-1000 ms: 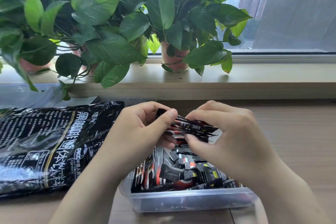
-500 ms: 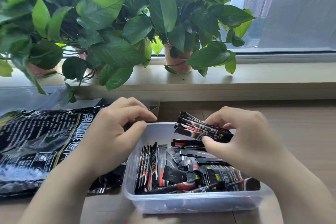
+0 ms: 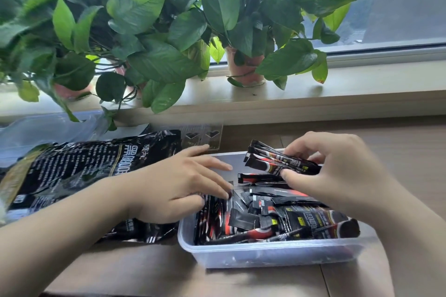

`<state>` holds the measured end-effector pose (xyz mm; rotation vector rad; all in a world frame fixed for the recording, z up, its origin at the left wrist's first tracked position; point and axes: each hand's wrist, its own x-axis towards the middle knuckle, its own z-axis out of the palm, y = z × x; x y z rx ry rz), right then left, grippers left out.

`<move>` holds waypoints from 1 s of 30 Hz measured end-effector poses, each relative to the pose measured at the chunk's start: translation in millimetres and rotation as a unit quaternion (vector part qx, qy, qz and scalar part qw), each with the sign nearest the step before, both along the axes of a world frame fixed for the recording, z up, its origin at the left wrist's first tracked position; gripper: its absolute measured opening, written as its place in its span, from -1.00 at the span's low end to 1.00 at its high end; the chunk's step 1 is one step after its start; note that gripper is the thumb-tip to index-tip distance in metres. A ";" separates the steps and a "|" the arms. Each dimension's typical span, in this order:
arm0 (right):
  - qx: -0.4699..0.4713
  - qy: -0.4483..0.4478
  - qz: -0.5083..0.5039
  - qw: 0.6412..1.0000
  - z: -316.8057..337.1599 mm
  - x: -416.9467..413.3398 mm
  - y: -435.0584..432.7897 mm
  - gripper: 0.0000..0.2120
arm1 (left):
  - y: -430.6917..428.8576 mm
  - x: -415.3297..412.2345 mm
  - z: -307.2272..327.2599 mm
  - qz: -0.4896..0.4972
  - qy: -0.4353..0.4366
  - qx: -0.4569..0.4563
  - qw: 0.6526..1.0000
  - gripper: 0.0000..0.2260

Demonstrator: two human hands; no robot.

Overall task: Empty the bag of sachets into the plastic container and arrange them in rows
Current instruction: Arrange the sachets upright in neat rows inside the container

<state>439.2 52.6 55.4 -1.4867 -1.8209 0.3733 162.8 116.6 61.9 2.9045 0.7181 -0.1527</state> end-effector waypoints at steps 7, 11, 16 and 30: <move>-0.004 -0.013 0.001 1.000 -0.9 1.4 1.2 -0.83 | -3.0 2.2 -6.0 -0.009 0.012 0.012 1.000 -0.60; -0.005 -0.016 -0.002 1.000 -0.6 1.3 1.5 -0.84 | -1.9 4.8 -8.1 -0.005 0.006 -0.003 1.000 -0.60; -0.013 -0.004 -0.001 1.000 -1.3 1.5 0.7 -0.86 | -1.3 7.4 -5.9 0.001 0.064 -0.011 0.998 -0.59; -0.032 0.002 0.003 0.999 -4.9 2.9 3.4 -0.88 | -2.8 2.7 -6.4 -0.016 -0.016 -0.012 1.000 -0.71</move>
